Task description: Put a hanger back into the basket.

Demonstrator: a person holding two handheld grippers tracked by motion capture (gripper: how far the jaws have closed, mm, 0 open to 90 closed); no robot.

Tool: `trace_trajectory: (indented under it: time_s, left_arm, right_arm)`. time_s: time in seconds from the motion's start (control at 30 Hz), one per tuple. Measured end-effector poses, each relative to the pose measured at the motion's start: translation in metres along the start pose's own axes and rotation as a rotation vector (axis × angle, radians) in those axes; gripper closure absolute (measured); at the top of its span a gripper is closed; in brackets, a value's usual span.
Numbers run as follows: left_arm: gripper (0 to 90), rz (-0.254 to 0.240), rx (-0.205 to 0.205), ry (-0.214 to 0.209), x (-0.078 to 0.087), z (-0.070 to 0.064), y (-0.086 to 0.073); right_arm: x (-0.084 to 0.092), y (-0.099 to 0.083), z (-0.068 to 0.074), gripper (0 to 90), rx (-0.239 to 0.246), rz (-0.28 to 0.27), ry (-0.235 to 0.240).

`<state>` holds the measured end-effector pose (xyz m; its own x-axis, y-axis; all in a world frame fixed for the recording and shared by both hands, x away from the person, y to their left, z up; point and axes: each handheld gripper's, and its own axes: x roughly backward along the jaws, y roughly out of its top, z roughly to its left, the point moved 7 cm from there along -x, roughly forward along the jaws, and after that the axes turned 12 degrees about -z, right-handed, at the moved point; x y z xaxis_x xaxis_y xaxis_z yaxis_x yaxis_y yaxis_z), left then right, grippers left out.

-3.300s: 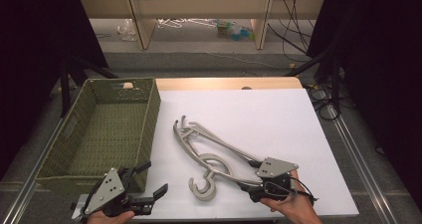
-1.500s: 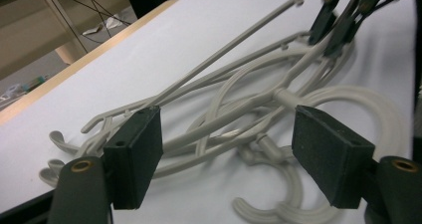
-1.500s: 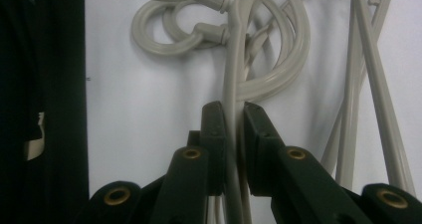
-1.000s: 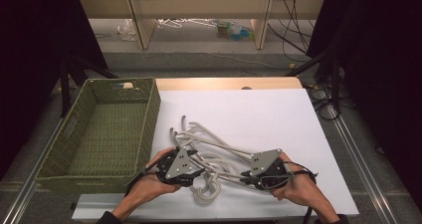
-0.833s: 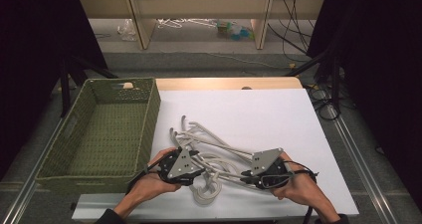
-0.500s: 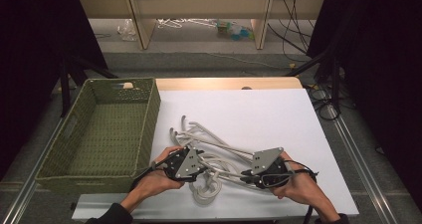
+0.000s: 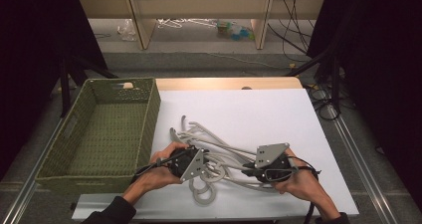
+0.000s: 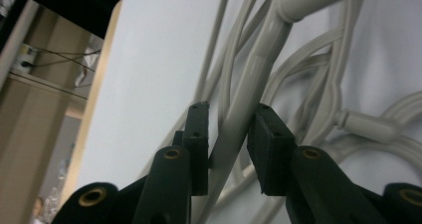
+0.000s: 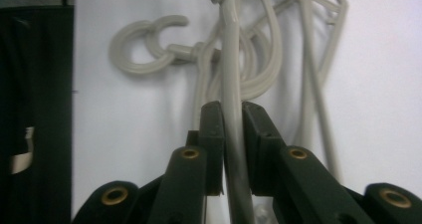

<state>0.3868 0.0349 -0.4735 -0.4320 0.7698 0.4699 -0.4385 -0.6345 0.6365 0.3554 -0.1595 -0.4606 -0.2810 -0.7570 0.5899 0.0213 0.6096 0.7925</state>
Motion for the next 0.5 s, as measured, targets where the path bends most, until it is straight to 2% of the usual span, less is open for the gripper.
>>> trace_trajectory:
  time_s: [0.03, 0.07, 0.13, 0.17, 0.2, 0.23, 0.27, 0.3, 0.33, 0.37, 0.5]
  left_arm:
    - [71.4, 0.004, -0.025, 0.020, 0.001, 0.004, 0.002]
    - [72.2, 0.003, -0.037, 0.024, 0.001, 0.005, 0.003]
    - [74.4, 0.006, -0.067, 0.033, 0.001, 0.008, 0.006]
    - [74.4, 0.018, -0.090, 0.036, 0.002, 0.010, 0.007]
    - [75.3, 0.013, -0.082, 0.047, 0.003, 0.013, 0.010]
    - [77.3, -0.006, -0.059, 0.044, 0.002, 0.013, 0.012]
    - [78.4, -0.012, -0.038, 0.032, 0.002, 0.014, 0.013]
    - [78.6, -0.013, -0.050, 0.053, 0.002, 0.016, 0.015]
    - [79.2, 0.013, -0.052, 0.057, 0.003, 0.018, 0.014]
    - [79.4, 0.014, -0.042, 0.059, 0.004, 0.021, 0.015]
    - [79.3, 0.061, -0.002, 0.103, 0.014, 0.038, 0.010]
  right_arm:
    - [0.000, 0.000, -0.001, 76.7, 0.001, -0.001, -0.009]
    - [0.000, 0.001, -0.004, 71.5, -0.009, -0.017, -0.040]
    - [0.002, 0.002, -0.010, 65.3, -0.022, -0.038, -0.063]
    - [0.002, 0.002, -0.010, 65.3, -0.022, -0.038, -0.063]
    - [0.002, 0.004, -0.014, 59.3, -0.026, -0.055, -0.094]
    - [0.004, 0.007, -0.019, 51.5, -0.050, -0.083, -0.148]
    - [0.005, 0.008, -0.023, 50.2, -0.056, -0.103, -0.177]
    - [0.007, 0.010, -0.025, 49.9, -0.075, -0.121, -0.199]
    - [0.010, 0.013, -0.029, 43.7, -0.092, -0.154, -0.222]
    - [0.015, 0.016, -0.033, 40.9, -0.105, -0.191, -0.270]
    - [0.031, 0.029, -0.040, 37.1, -0.108, -0.283, -0.363]
